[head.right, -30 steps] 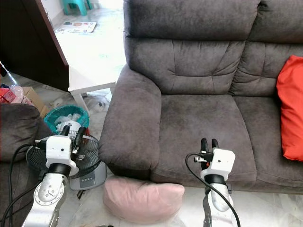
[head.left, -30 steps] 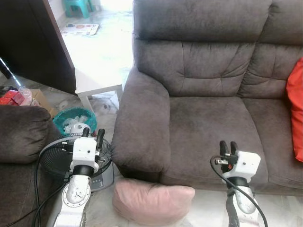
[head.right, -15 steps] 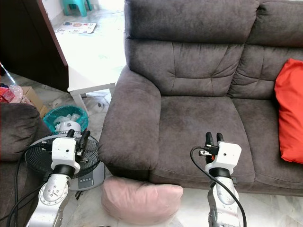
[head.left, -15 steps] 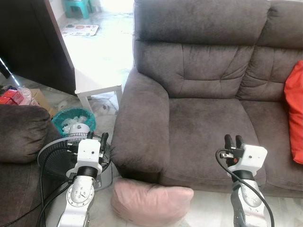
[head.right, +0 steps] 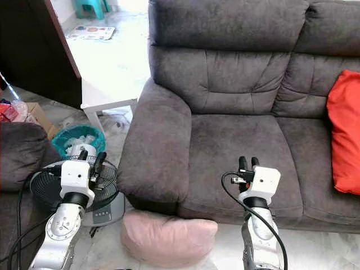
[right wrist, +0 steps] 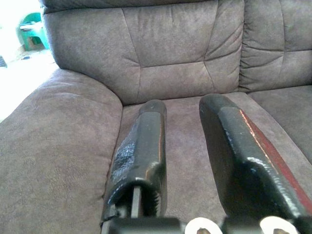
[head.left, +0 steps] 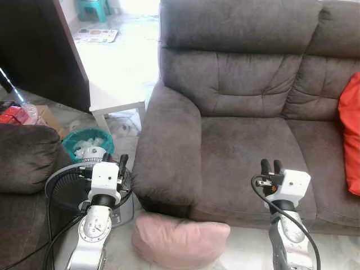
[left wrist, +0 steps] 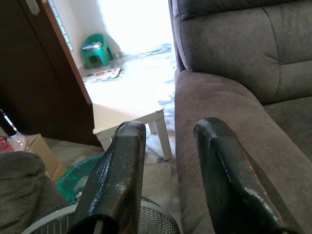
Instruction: Move the pillow to the sofa from floor
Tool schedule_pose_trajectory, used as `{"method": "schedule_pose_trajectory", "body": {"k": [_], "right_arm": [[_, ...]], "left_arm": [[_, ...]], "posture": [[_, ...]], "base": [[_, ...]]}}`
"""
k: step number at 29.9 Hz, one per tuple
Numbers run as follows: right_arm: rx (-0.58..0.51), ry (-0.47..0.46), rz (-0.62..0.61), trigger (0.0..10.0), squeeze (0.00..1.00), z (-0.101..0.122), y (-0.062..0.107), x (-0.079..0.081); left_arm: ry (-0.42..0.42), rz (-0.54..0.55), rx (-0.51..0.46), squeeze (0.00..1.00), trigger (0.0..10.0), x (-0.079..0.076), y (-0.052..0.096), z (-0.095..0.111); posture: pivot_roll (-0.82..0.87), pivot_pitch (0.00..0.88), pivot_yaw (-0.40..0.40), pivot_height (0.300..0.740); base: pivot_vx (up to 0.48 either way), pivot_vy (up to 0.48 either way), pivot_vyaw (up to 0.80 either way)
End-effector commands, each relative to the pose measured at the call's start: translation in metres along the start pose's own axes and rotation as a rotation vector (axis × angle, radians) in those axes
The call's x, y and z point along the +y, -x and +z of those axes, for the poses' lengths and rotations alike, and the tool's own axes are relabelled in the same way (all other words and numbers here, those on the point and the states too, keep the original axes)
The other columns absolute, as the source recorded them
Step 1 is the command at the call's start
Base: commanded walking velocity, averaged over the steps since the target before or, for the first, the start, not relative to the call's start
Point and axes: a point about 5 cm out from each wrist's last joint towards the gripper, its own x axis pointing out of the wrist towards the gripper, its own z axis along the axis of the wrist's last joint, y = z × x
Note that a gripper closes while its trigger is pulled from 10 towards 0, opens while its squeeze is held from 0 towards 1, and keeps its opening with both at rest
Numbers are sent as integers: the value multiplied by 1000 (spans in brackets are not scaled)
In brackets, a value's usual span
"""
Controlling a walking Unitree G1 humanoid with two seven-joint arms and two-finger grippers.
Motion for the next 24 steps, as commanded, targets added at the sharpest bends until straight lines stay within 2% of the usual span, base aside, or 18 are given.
{"method": "schedule_pose_trajectory", "body": {"k": [1,22,24], "right_arm": [[1,0,-6,10000,0,2,0,-2],[18,2,5,10000,0,0,-1,2],[25,-1,7,10000,0,-2,-2,3]], "left_arm": [[-7,-9,26,0,10000,0,0,-4],[-3,-24,36,0,10000,-1,0,-4],[23,-34,105,0,10000,-5,0,-14]], "posture": [[116,89,-26,740],[119,96,-27,740],[120,96,-26,740]], "base": [[0,0,0],[0,0,0],[0,0,0]]}}
